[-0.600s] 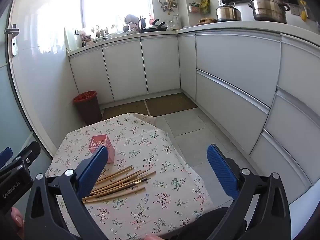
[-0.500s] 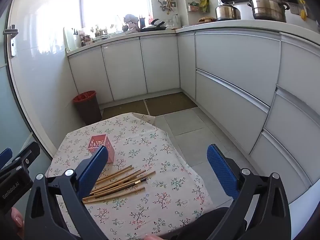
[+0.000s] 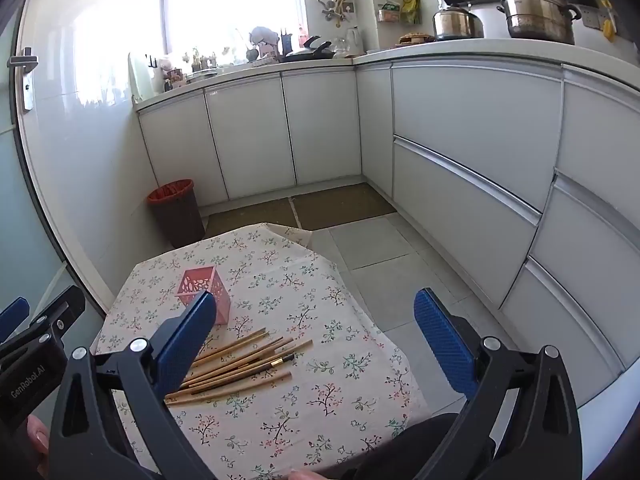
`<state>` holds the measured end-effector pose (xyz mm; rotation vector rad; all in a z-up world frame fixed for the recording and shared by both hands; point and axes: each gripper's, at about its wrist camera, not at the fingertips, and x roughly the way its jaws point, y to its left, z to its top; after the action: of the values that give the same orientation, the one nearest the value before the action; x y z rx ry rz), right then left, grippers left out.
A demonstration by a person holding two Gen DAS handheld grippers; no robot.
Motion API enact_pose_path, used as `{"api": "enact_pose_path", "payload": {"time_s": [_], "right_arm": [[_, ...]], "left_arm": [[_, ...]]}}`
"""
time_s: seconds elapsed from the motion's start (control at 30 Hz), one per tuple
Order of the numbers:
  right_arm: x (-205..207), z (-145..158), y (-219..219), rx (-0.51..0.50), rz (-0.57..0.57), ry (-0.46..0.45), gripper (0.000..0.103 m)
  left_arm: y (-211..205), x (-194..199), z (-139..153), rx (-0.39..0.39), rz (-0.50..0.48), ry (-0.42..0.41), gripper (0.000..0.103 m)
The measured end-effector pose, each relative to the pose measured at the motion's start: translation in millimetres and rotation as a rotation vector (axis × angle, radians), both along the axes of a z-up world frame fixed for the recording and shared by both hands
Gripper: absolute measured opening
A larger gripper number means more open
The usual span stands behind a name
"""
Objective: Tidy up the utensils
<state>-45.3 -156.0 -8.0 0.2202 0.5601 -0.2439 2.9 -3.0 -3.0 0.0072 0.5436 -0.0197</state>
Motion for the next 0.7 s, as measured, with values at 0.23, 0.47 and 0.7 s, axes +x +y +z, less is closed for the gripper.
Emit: {"api": "enact_pose_path", "payload": {"time_s": [0.23,0.47,0.7], "right_arm": [[0.6,0.1,-0.2,0.004,0.010,0.009,0.096],[2.8,-1.3,-0.7,0.004,0.015,0.011,0.096],[2.8,-3.1,-1.6,0.006,0.009,0.015,0.096]], "left_arm": [[0.8,1.3,-2.0,0.001,-0.004,0.006,0.096],[0.8,0.8,-2.0,0.002,-0.003,0.007,0.096],[1.9,0.6,-1.8,0.003,-0.004,0.008,0.096]]}}
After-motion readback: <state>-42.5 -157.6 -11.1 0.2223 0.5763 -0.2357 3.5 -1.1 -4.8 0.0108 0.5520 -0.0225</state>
